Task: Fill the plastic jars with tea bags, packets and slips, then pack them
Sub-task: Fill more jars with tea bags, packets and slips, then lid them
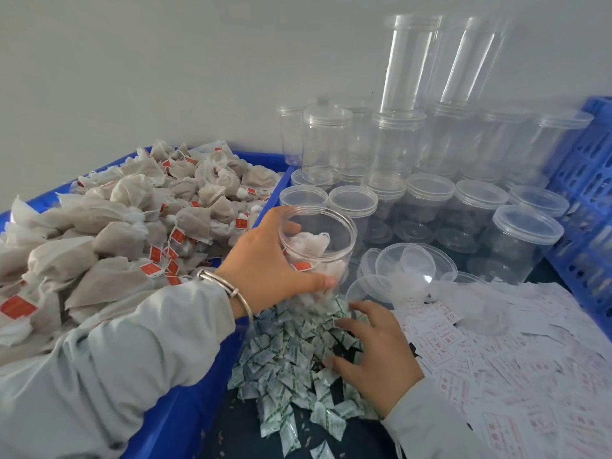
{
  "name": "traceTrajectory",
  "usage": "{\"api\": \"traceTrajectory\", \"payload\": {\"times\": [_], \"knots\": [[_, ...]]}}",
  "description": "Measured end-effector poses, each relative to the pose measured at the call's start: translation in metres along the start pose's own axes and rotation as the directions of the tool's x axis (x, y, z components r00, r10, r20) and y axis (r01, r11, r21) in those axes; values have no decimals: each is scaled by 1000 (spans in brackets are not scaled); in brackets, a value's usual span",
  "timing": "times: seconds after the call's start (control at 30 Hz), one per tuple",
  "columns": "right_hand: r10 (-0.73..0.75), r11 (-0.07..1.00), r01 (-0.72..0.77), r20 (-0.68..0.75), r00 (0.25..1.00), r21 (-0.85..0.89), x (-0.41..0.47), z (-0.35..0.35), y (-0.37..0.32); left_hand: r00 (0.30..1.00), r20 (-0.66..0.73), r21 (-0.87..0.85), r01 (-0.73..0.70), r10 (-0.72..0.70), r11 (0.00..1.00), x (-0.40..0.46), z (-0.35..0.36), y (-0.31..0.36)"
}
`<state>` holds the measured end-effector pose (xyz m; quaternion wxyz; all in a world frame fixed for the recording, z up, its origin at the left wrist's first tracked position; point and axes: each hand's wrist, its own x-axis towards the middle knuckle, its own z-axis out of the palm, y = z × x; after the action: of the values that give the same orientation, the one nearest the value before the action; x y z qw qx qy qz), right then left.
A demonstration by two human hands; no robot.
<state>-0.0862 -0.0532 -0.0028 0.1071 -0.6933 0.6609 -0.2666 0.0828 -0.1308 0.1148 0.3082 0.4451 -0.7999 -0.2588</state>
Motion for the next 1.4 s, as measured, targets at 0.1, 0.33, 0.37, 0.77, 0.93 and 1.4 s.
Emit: {"api": "traceTrajectory", "payload": {"times": [0.1, 0.33, 0.37, 0.77, 0.93, 1.4], "knots": [[-30, 996, 37, 94, 995, -81, -1, 5, 2, 1000, 23, 31, 20, -20, 999, 0, 2, -1], [-26, 999, 27, 29, 999, -41, -2, 9, 3, 988, 153, 55, -10, 2, 998, -2, 10, 0], [-21, 999, 22, 26, 999, -46, -1, 9, 2, 986, 166, 72, -8, -4, 997, -3, 10, 0], [-83, 990, 94, 106, 991, -106, -1, -1, 4, 977, 207, 133, 20, -48, 991, -3, 11, -2], [-34, 999, 45, -350, 936, 22, 1, -15, -1, 977, 210, 133, 10, -38, 991, -2, 11, -1], [-107, 948, 288, -717, 689, 135, 19, -75, -38, 948, 313, 137, -98, 51, 986, -9, 18, -1]]}}
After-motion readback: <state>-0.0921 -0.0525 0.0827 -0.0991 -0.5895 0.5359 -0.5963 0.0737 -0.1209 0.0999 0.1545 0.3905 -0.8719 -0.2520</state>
